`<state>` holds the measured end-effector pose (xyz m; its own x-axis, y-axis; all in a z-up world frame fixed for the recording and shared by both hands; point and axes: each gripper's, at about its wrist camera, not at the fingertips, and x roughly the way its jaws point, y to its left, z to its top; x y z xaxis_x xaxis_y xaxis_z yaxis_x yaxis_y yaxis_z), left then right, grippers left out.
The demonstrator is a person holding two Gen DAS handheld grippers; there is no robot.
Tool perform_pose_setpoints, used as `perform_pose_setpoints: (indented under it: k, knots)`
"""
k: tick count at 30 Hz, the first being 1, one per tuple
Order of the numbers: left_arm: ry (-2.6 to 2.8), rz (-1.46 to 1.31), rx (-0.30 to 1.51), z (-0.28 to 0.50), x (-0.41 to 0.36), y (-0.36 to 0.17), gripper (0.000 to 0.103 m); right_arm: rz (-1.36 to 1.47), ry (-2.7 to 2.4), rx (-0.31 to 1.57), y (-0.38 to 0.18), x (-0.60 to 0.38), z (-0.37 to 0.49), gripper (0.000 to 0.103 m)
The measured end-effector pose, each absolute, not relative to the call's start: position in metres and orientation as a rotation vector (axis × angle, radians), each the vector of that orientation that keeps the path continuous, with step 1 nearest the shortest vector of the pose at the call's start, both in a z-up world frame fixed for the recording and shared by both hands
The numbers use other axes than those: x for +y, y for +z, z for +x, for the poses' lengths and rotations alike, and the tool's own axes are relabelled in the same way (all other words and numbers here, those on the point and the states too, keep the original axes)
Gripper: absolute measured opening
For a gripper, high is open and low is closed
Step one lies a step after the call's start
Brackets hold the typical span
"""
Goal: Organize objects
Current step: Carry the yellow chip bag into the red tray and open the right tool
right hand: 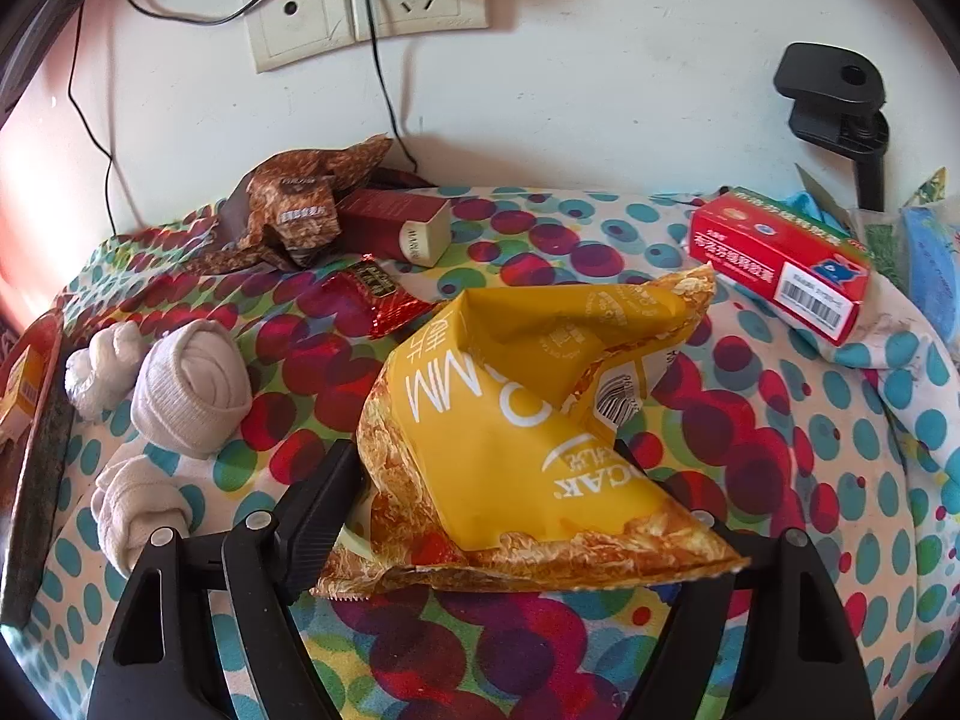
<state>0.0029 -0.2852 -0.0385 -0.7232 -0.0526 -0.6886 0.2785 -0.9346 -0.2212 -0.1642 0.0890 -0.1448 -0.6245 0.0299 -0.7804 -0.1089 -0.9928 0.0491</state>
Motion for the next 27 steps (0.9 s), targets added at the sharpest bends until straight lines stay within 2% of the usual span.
perform_pose_setpoints:
  k: [11, 19, 27]
  knots:
    - [-2.654, 1.115, 0.441, -0.001, -0.299, -0.060, 0.067, -1.247, 2.699, 0.234, -0.137, 0.100, -0.153, 0.077]
    - [-2.645, 1.137, 0.399, -0.001, -0.314, -0.059, 0.067, -1.175, 2.804, 0.149, -0.087, 0.048, -0.135, 0.076]
    - [-2.636, 1.117, 0.480, 0.006, -0.343, -0.058, 0.067, -1.266, 3.121, -0.001, -0.049, -0.047, -0.119, 0.076]
